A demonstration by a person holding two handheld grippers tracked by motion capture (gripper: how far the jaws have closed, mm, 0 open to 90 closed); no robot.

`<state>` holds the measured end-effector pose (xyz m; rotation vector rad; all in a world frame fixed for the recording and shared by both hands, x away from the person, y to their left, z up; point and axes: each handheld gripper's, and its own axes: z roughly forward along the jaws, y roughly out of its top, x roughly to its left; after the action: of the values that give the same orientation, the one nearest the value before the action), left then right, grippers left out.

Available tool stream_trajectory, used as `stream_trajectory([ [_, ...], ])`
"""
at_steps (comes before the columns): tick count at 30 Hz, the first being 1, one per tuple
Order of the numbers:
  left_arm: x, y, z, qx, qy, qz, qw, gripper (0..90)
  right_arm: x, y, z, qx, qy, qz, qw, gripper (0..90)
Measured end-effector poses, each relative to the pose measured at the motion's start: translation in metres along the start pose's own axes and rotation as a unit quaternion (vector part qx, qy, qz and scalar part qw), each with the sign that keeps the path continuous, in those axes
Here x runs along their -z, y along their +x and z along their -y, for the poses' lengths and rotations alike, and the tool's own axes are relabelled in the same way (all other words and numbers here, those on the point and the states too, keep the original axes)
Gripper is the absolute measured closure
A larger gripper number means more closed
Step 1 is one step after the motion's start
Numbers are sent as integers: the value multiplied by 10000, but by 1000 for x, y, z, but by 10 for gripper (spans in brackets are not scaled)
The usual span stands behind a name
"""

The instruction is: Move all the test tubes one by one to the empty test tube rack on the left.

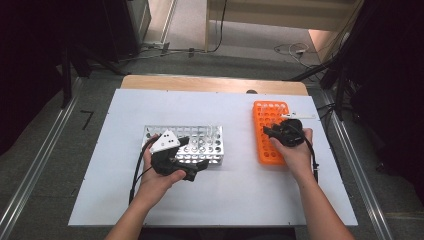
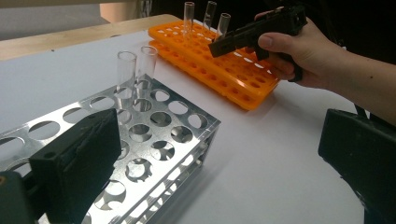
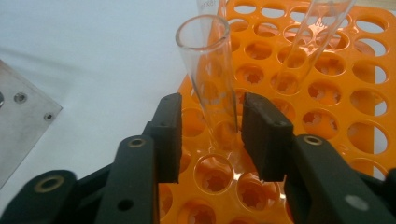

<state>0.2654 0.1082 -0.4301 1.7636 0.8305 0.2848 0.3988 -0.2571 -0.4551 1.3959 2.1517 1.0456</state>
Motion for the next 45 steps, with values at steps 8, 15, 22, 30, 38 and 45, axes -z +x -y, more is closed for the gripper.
stream_trajectory([
  [8,-1,-1,0,-5,20,4,10000,0,-2,3,0,81,15,352,9993,729],
  [15,-1,-1,0,-13,21,5,10000,0,3,1,2,62,-219,346,9991,741],
  [22,-2,-1,-1,-15,11,25,10000,0,23,-2,-1,7,-626,120,9980,741],
  [30,-3,-4,-2,-71,31,76,9999,0,44,3,-1,112,-817,-213,9964,742],
  [38,-4,-6,-3,-91,34,105,9999,0,60,23,2,352,-832,-587,9942,742],
  [45,-4,-9,-4,-107,4,134,9999,0,66,46,4,626,-634,-1057,9904,742],
])
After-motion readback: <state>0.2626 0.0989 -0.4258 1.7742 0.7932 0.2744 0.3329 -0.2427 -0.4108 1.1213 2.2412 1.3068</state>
